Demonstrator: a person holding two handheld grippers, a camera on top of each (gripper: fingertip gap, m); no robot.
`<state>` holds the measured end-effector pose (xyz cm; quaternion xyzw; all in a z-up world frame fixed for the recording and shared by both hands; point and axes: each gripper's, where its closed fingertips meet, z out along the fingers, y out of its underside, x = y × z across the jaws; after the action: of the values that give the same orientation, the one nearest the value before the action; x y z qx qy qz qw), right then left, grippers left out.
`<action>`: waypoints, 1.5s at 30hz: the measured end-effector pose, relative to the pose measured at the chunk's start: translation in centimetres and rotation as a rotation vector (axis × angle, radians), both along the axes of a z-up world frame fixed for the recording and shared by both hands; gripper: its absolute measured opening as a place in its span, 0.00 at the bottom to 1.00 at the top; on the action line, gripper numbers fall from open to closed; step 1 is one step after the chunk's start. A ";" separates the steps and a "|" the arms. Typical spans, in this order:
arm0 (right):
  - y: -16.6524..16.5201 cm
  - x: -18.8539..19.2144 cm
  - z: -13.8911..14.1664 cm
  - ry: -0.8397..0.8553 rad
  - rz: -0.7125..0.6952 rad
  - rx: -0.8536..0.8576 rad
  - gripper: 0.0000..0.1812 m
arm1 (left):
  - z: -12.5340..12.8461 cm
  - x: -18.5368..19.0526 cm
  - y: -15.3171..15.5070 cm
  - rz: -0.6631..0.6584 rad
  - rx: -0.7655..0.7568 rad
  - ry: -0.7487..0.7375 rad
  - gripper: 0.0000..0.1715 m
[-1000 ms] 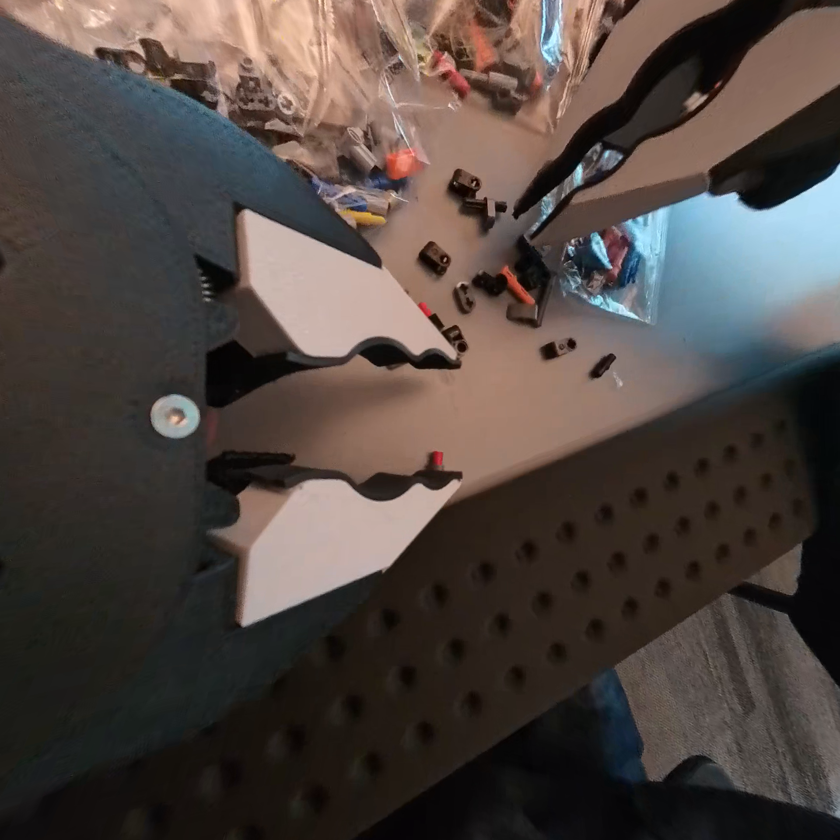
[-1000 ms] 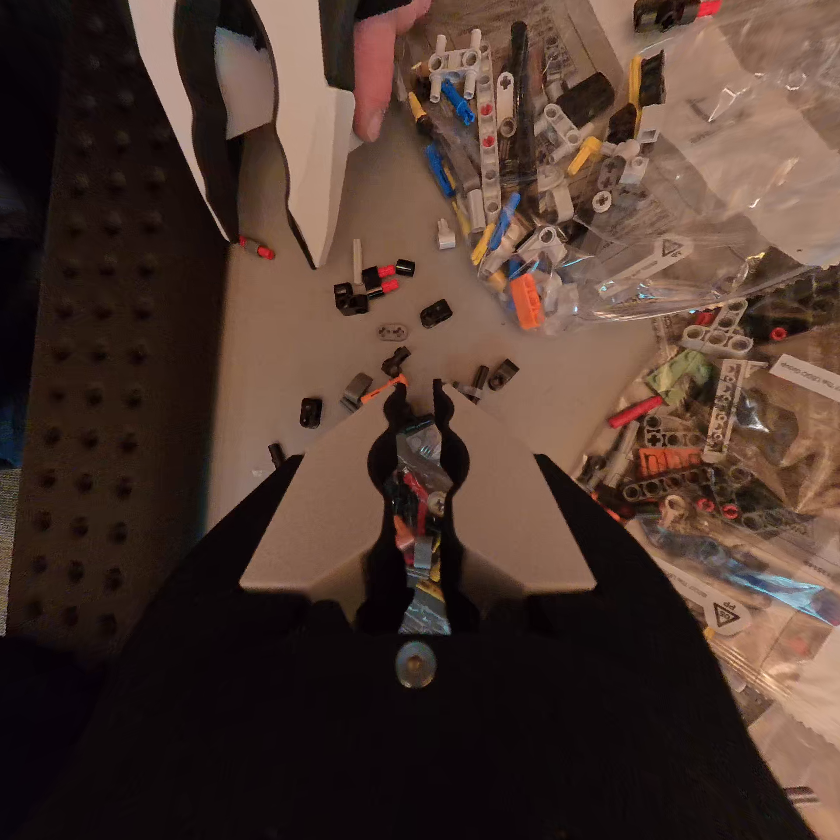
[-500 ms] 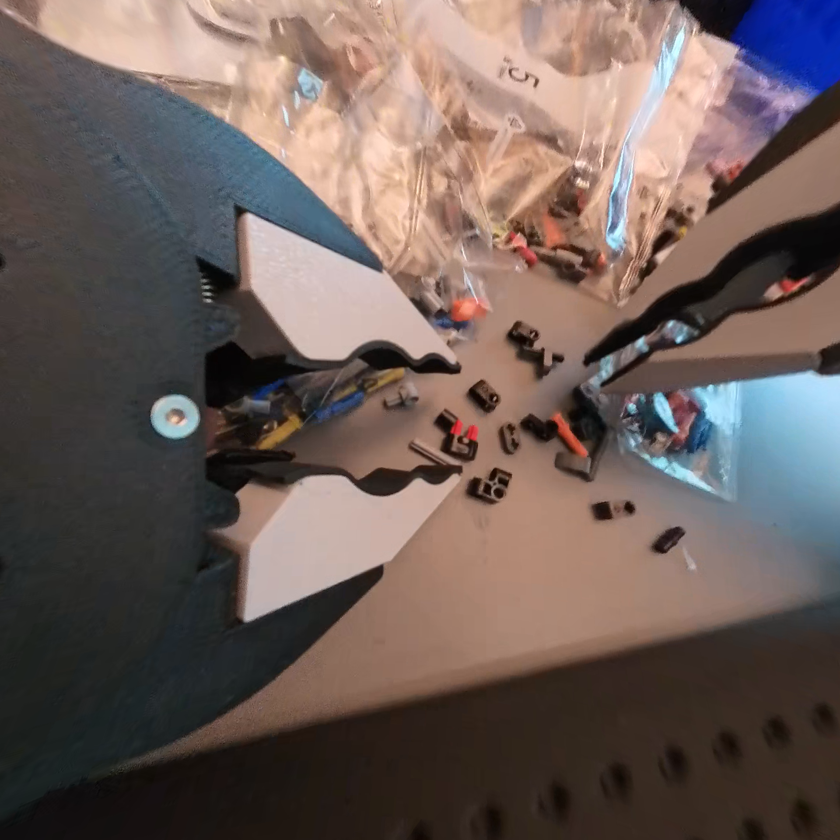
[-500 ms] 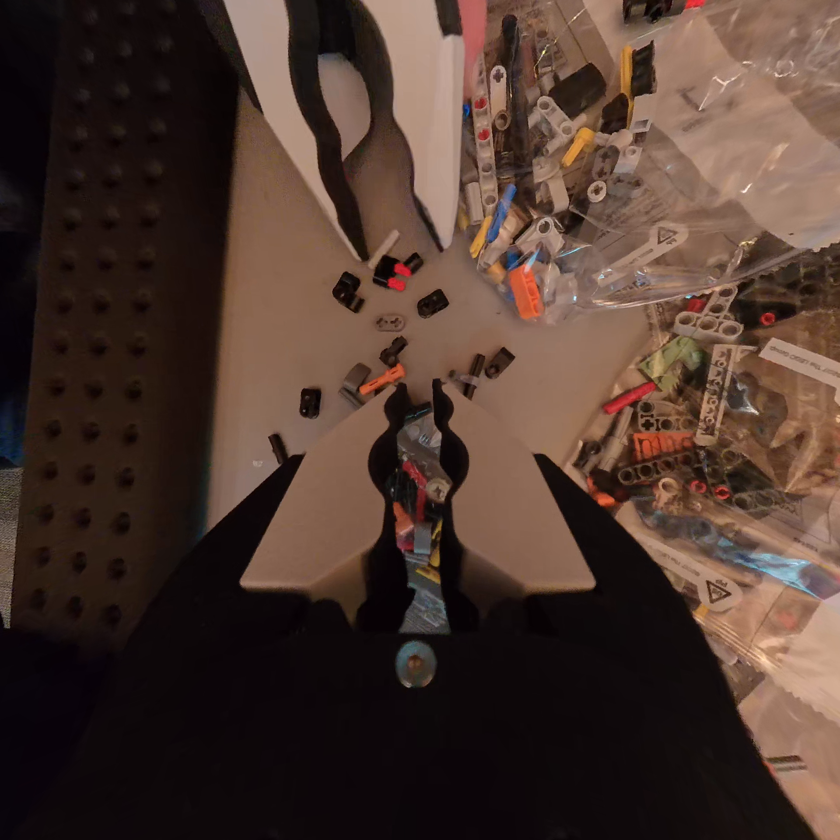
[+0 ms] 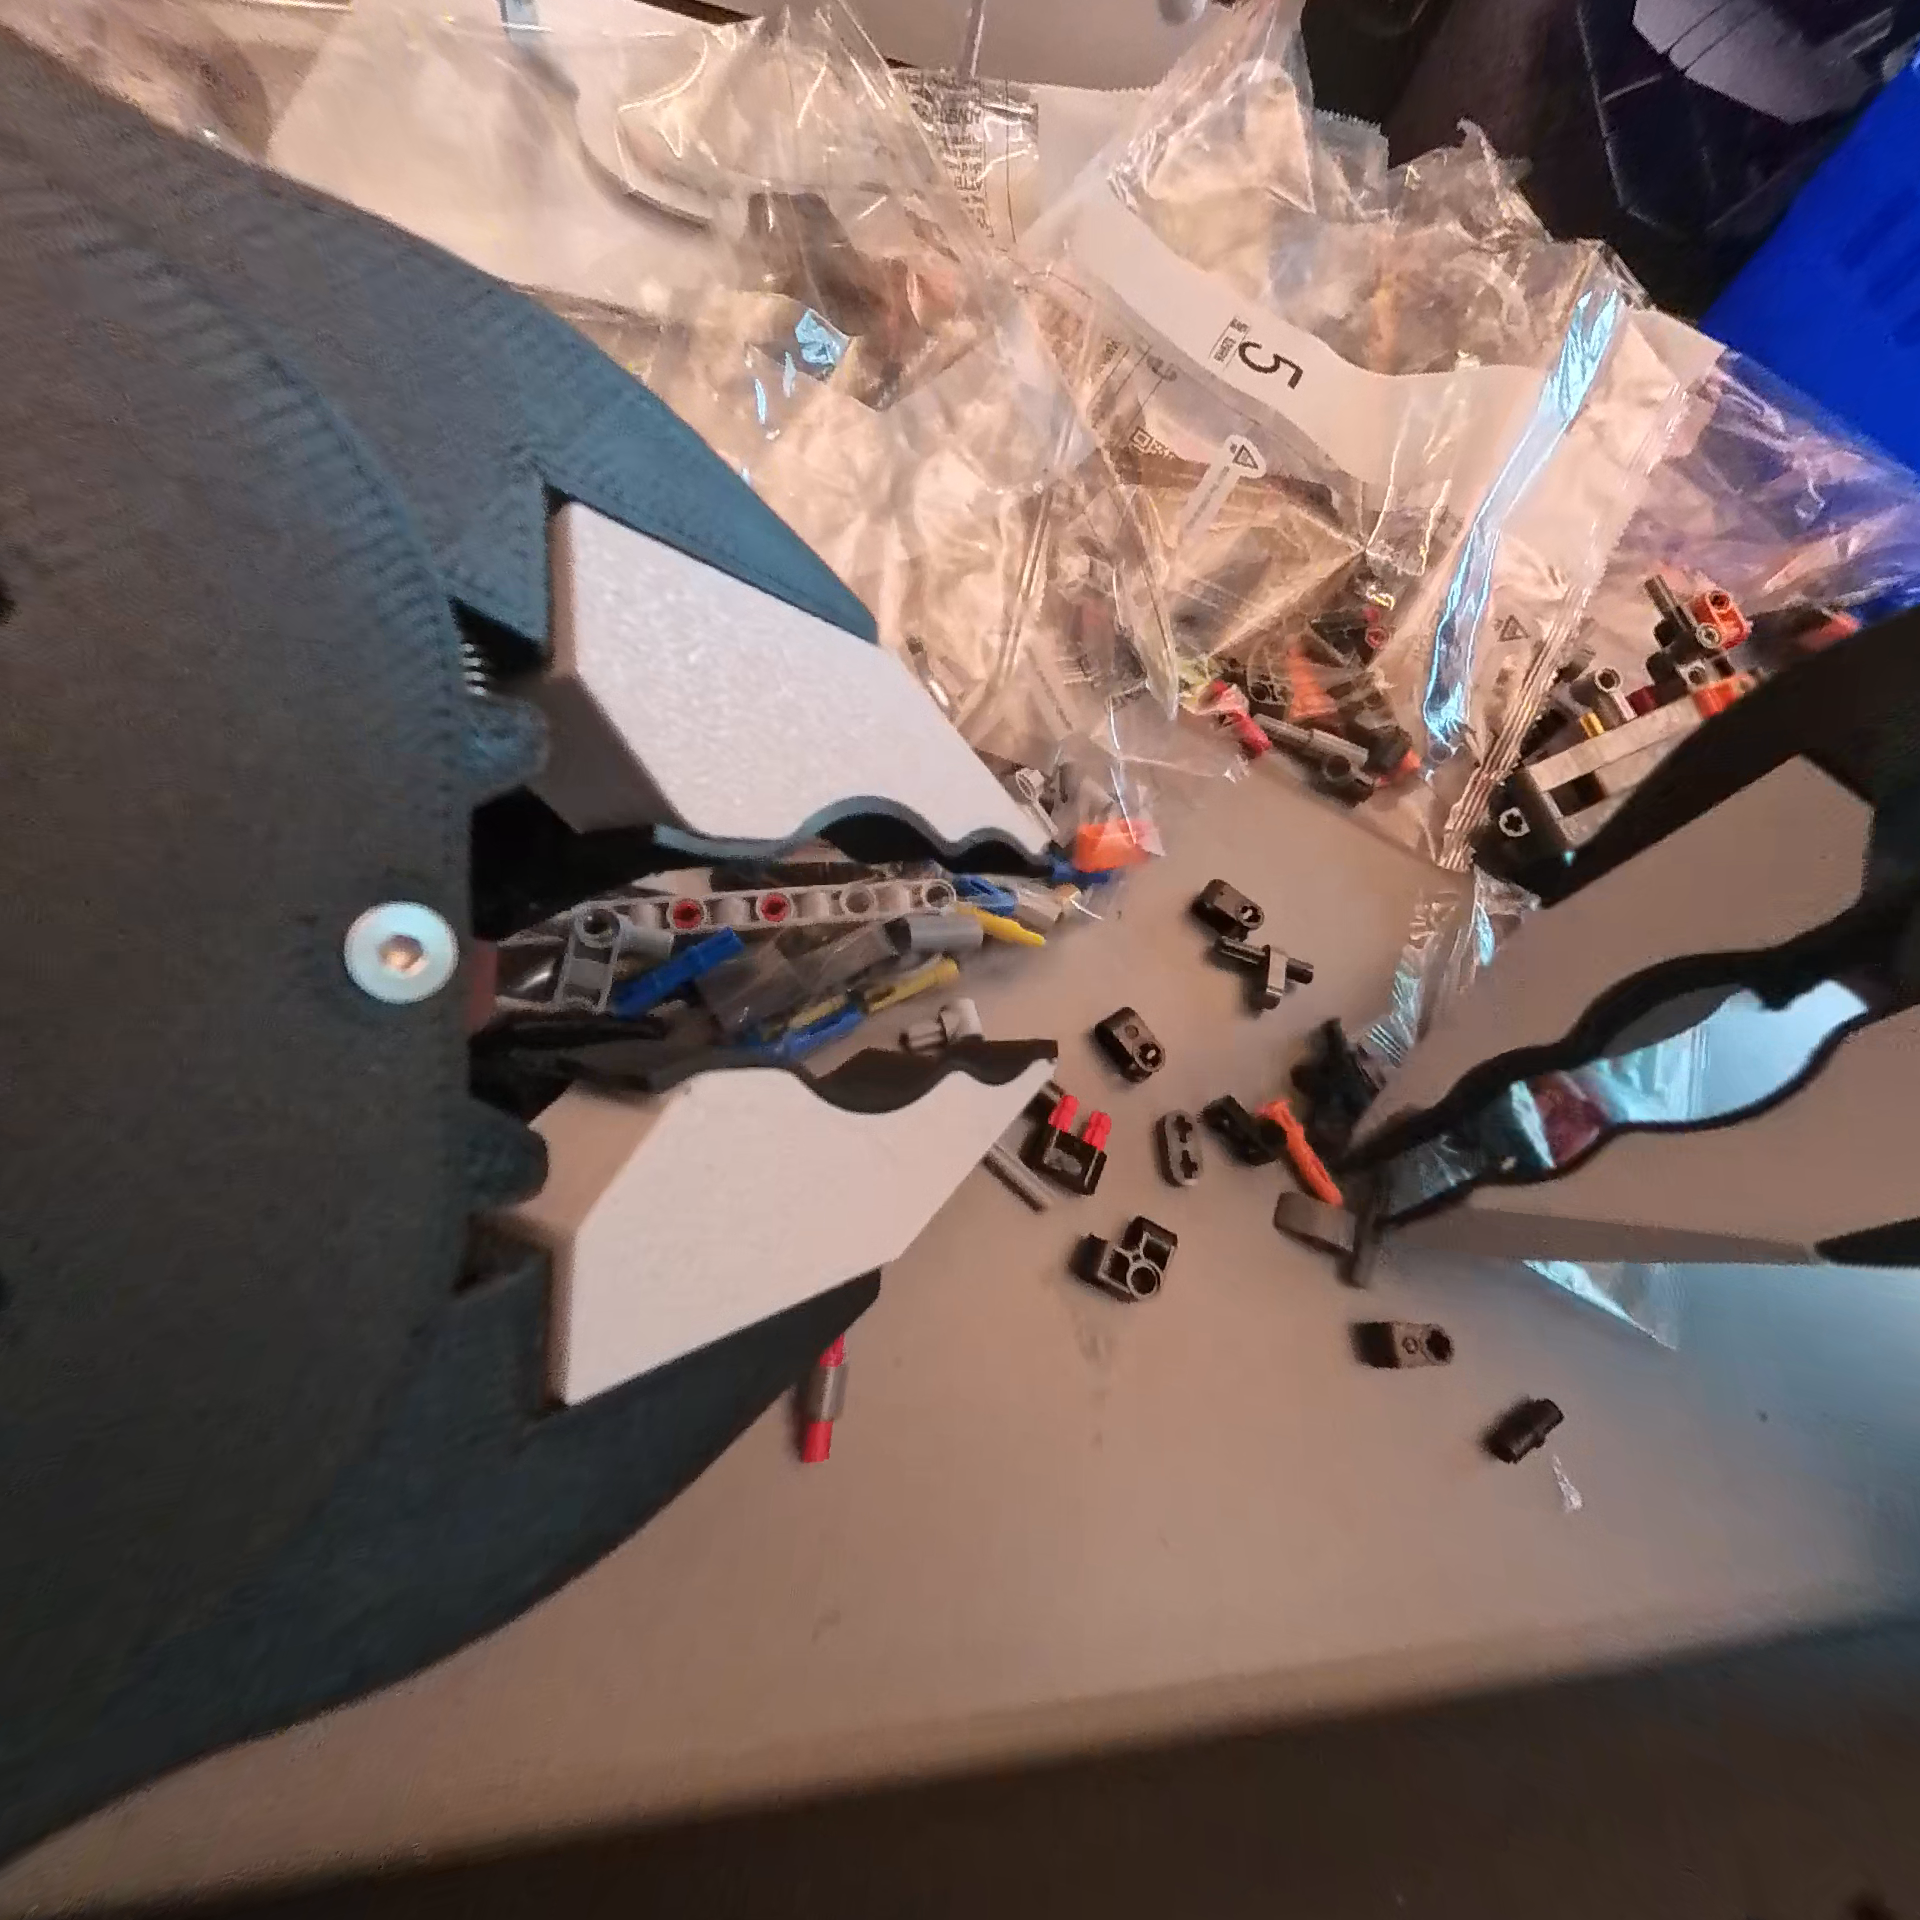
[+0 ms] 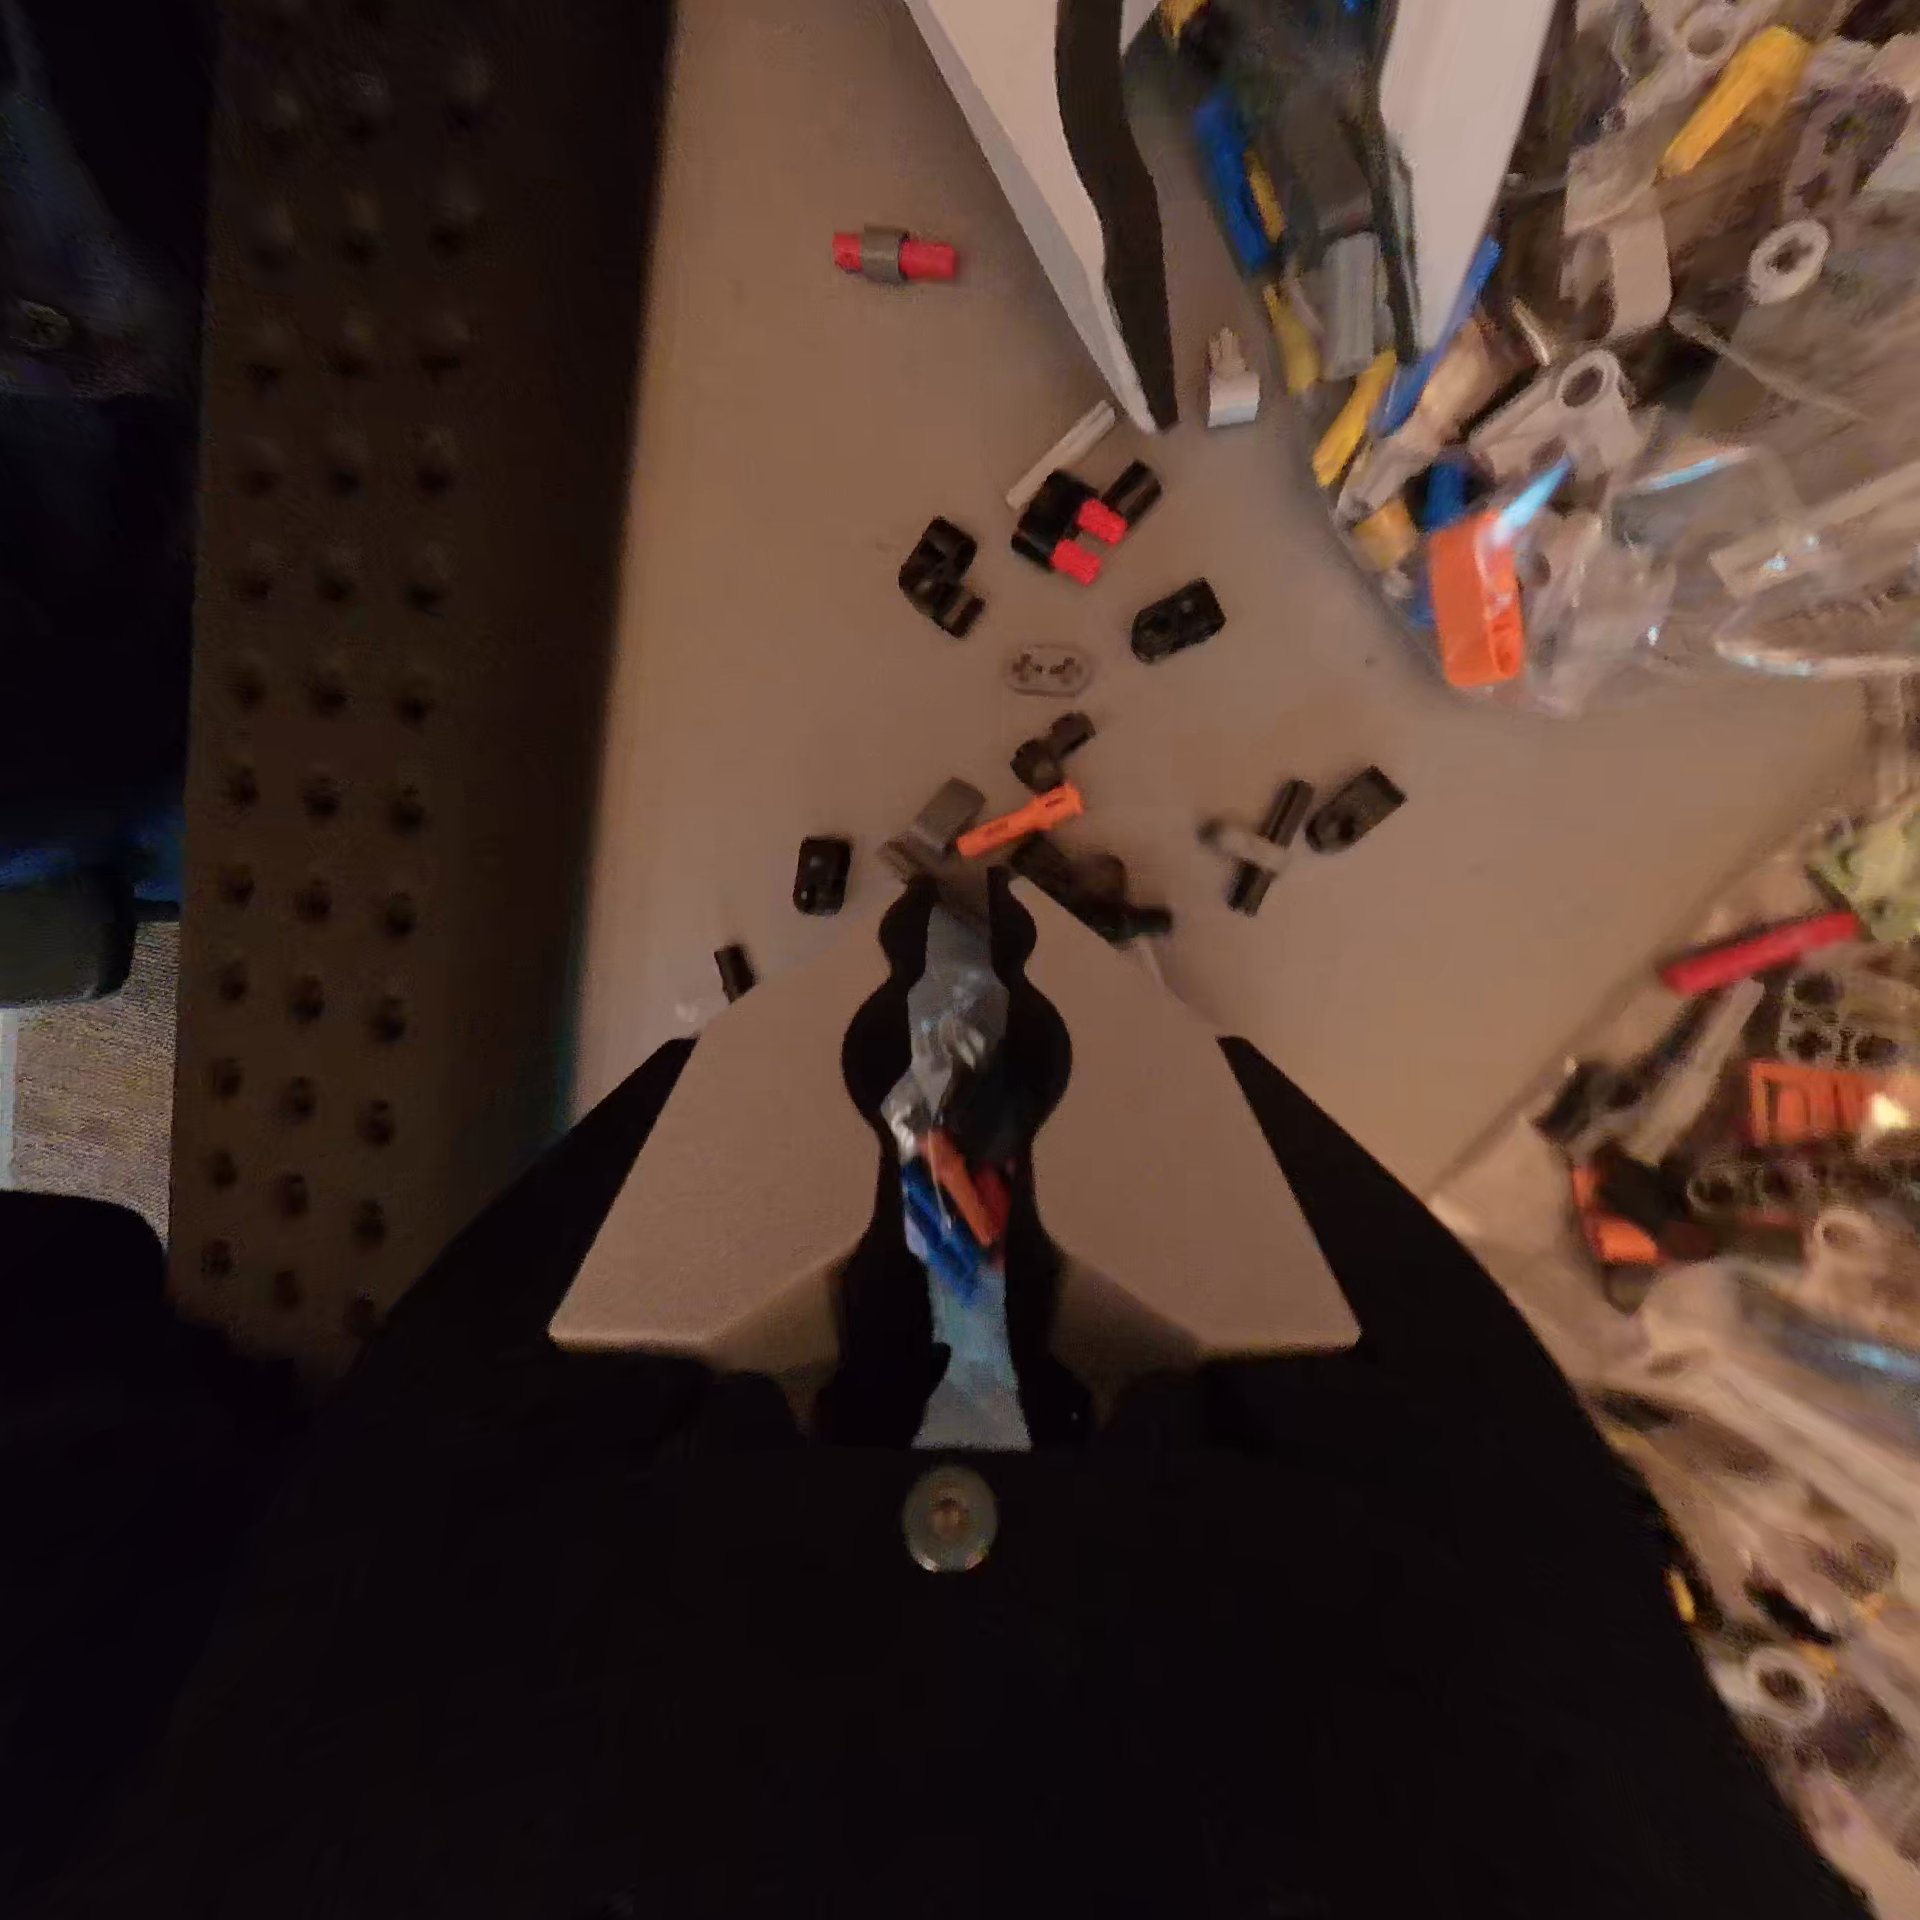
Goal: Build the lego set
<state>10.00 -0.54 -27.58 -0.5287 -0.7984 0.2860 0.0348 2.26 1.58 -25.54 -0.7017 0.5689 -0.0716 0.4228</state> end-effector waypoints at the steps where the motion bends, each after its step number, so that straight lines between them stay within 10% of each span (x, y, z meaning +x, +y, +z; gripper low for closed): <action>1: -0.4 -0.5 0.0 0.011 0.010 -0.011 0.05 | -0.1 0.0 0.0 0.001 -0.004 0.001 0.17; 18: -3.7 3.9 0.0 -0.126 0.132 -0.153 0.01 | 0.1 0.1 0.1 0.000 0.007 -0.005 0.17; 36: 3.7 0.9 1.4 0.065 -0.172 0.032 0.07 | 0.2 0.1 0.3 0.006 0.010 -0.019 0.17; 45: 2.5 -0.1 0.4 0.052 -0.106 0.029 0.05 | 0.1 0.0 0.4 0.010 0.010 -0.018 0.17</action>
<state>9.90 1.98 -27.16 -0.5621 -0.7723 0.2855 0.0782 2.29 1.97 -25.43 -0.7018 0.5619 -0.0729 0.4318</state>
